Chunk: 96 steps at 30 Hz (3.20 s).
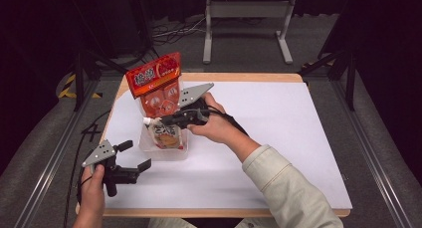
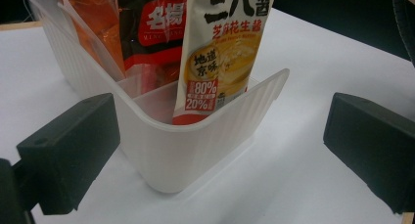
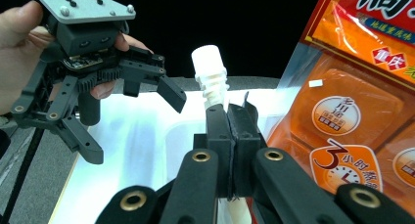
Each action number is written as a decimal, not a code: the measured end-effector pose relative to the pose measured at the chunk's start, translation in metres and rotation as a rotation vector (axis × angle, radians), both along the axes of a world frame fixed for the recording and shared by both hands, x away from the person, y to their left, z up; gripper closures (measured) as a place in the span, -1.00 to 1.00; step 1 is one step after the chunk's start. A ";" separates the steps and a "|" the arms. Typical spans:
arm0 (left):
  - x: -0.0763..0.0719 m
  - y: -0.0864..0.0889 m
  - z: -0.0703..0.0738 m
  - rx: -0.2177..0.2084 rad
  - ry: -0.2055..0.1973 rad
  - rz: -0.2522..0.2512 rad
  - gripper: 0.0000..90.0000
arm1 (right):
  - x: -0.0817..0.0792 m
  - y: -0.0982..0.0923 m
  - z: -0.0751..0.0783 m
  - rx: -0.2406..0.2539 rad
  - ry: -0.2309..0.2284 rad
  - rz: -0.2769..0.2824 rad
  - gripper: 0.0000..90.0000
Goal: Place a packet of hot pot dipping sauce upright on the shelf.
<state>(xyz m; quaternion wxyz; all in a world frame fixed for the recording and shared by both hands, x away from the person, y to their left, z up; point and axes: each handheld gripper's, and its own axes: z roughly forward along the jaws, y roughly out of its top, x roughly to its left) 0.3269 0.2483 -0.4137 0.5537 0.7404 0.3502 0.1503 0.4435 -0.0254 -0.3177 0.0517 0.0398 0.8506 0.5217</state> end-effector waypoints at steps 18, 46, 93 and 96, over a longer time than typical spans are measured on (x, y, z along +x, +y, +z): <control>0.001 0.000 0.000 -0.001 -0.001 0.001 -0.97 | -0.001 0.006 -0.013 -0.046 -0.003 -0.009 0.98; 0.001 -0.002 -0.001 0.002 0.000 0.000 -0.97 | -0.007 -0.001 -0.008 0.064 0.024 0.002 0.11; -0.008 -0.005 0.002 0.037 -0.082 -0.031 -0.98 | -0.104 -0.264 -0.007 0.178 -0.160 -0.573 -0.78; -0.008 -0.007 0.000 0.029 -0.085 -0.036 -0.98 | -0.108 -0.281 -0.025 0.169 -0.167 -0.614 -0.81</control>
